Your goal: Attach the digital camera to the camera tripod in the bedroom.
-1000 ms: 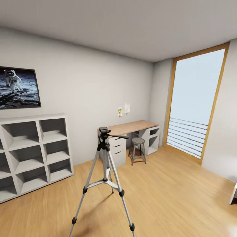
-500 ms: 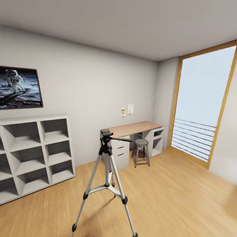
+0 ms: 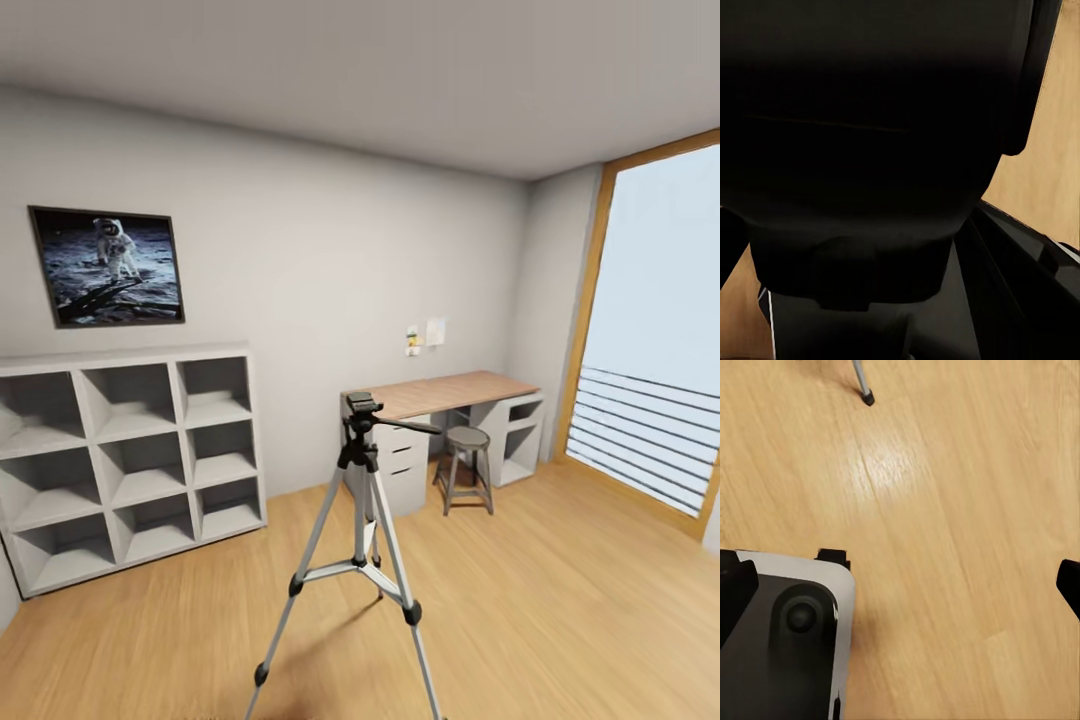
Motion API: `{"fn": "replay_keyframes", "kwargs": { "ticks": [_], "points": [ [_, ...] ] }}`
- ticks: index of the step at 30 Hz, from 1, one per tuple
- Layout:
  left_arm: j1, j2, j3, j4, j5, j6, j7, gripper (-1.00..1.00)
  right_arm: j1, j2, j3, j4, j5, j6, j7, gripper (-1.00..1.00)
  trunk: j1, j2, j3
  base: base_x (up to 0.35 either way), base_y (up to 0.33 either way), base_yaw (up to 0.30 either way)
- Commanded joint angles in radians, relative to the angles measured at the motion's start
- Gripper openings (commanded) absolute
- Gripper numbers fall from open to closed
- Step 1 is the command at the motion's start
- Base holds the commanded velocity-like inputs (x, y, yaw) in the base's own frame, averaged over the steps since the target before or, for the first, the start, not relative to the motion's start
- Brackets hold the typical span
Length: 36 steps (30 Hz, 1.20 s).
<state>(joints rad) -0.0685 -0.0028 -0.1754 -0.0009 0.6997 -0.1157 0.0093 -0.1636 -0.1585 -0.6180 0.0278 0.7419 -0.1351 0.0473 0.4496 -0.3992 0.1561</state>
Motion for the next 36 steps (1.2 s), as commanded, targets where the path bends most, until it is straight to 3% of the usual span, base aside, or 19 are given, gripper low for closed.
{"fn": "replay_keyframes", "kwargs": {
  "ticks": [1,11,36],
  "points": [
    [-0.001,0.0,-0.009,0.001,0.006,-0.002,0.0,-1.0,-0.001,-0.001,-0.008,0.003,0.004,-0.005,0.002,1.0,0.0,-0.001,0.0,0.0,0.0,0.269],
    [-0.001,0.0,-0.009,0.001,0.006,-0.002,0.0,-1.0,-0.001,-0.001,-0.008,0.003,0.002,-0.006,0.002,1.0,0.0,-0.001,0.0,0.0,0.0,0.184],
    [-0.001,0.0,-0.009,0.001,0.006,-0.002,0.0,-1.0,-0.001,-0.003,-0.008,0.003,0.003,-0.005,0.002,1.0,0.0,-0.001,0.0,0.0,0.0,0.004]
  ]
}}
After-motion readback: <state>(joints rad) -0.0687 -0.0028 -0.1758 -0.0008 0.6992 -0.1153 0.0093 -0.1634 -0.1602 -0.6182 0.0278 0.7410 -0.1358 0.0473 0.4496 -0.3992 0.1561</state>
